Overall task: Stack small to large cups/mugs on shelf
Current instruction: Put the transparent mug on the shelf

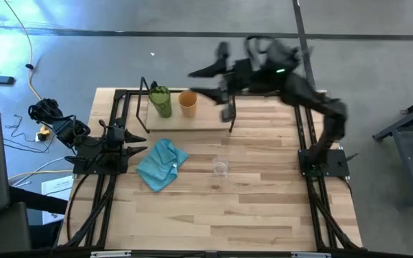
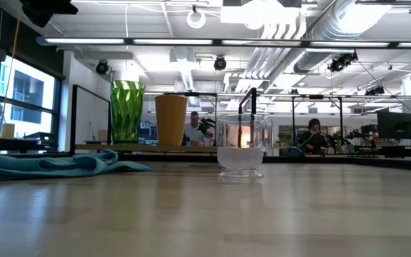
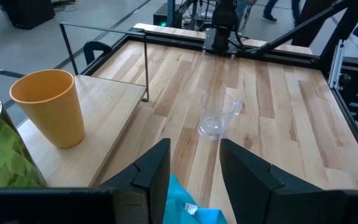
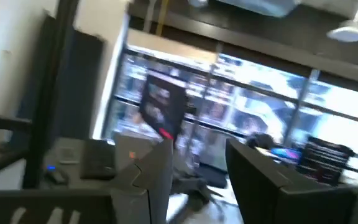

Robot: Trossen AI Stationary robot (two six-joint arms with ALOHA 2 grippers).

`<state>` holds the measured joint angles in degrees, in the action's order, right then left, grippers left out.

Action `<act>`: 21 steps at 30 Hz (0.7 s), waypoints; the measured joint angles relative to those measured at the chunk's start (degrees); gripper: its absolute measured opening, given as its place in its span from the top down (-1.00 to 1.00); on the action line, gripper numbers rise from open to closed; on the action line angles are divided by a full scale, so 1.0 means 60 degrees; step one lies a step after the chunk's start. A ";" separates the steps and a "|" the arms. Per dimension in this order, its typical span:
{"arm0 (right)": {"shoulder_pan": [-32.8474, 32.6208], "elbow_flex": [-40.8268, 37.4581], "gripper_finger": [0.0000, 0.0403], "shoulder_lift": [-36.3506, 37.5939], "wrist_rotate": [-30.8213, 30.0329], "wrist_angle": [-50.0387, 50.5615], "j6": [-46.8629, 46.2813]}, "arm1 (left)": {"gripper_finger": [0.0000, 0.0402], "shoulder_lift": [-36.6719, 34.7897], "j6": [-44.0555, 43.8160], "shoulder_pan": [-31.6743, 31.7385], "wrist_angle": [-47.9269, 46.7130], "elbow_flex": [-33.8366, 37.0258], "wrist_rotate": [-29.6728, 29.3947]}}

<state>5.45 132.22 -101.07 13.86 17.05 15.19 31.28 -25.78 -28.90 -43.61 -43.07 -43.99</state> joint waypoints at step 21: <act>-0.2495 -0.0003 0.30 0.3677 -0.7266 0.6022 -0.1017 | 0.36 -0.0003 0.0511 0.0000 0.0991 0.0000 -0.0358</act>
<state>-9.52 132.20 -79.01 -29.73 53.18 9.09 31.27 -22.71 -28.89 -37.66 -43.07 -46.14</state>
